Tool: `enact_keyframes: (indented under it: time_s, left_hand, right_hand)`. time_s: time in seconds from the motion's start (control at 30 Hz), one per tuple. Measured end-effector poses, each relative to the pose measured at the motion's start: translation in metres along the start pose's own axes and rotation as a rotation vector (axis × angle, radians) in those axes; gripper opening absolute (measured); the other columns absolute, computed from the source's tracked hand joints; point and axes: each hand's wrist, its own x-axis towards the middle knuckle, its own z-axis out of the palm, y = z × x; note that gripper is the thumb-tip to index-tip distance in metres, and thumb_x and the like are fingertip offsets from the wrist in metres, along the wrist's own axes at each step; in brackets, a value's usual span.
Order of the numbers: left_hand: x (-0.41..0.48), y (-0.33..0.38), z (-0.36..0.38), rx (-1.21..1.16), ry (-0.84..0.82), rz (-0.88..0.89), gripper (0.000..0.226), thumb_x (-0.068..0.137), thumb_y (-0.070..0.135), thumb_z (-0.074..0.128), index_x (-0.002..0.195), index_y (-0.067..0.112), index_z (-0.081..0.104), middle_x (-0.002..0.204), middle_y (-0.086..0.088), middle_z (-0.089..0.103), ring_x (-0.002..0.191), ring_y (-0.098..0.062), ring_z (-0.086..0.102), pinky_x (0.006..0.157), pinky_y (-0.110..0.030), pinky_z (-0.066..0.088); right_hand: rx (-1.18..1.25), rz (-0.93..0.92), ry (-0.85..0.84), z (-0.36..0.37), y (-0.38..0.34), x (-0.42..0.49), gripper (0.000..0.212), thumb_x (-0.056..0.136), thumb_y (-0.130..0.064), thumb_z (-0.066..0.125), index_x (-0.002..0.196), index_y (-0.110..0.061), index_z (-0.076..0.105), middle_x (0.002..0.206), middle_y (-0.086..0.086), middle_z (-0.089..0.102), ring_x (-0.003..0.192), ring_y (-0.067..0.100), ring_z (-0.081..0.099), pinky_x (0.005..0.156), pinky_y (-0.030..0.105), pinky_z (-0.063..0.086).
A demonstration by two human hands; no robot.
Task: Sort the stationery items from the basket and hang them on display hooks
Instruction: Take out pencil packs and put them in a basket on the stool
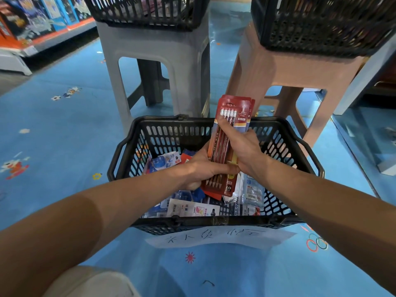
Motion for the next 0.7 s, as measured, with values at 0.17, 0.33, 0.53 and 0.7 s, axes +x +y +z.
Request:
enact_keyframes:
  time_s: [0.17,0.33,0.53,0.7]
  left_hand:
    - [0.007,-0.001,-0.007,-0.156,0.108,-0.067,0.071,0.074,0.021,0.09,0.135,0.03,0.056,0.112,-0.012,0.075,0.106,-0.031,0.073,0.095,-0.056,0.057]
    - [0.005,0.004,-0.011,-0.041,0.074,-0.166,0.088,0.055,0.038,0.095,0.132,0.041,0.052,0.115,-0.009,0.075,0.104,-0.031,0.073,0.073,-0.063,0.06]
    - [0.003,0.01,-0.018,0.118,0.027,-0.147,0.08,0.05,0.046,0.093,0.121,0.039,0.059,0.109,-0.002,0.076,0.102,-0.023,0.073,0.074,-0.049,0.064]
    - [0.001,0.017,-0.039,-0.175,-0.185,-0.178,0.079,0.068,0.056,0.087,0.134,0.03,0.054,0.118,-0.008,0.076,0.109,-0.029,0.074,0.084,-0.051,0.061]
  right_hand:
    - [0.007,0.096,-0.065,0.005,0.009,0.0,0.078,0.073,-0.036,0.092,0.133,-0.013,0.046,0.118,0.008,0.071,0.104,0.023,0.073,0.098,0.047,0.056]
    - [-0.012,0.127,-0.11,0.004,0.01,0.002,0.066,0.076,-0.029,0.089,0.13,-0.012,0.055,0.112,0.008,0.075,0.097,0.023,0.076,0.096,0.046,0.058]
    - [-0.13,0.114,-0.134,0.006,0.009,0.001,0.052,0.079,-0.027,0.085,0.122,-0.017,0.057,0.109,0.005,0.075,0.1,0.021,0.073,0.094,0.041,0.057]
    - [-0.094,0.104,-0.134,0.002,-0.009,0.004,0.05,0.079,-0.027,0.084,0.115,-0.011,0.053,0.113,0.014,0.07,0.099,0.026,0.073,0.09,0.045,0.059]
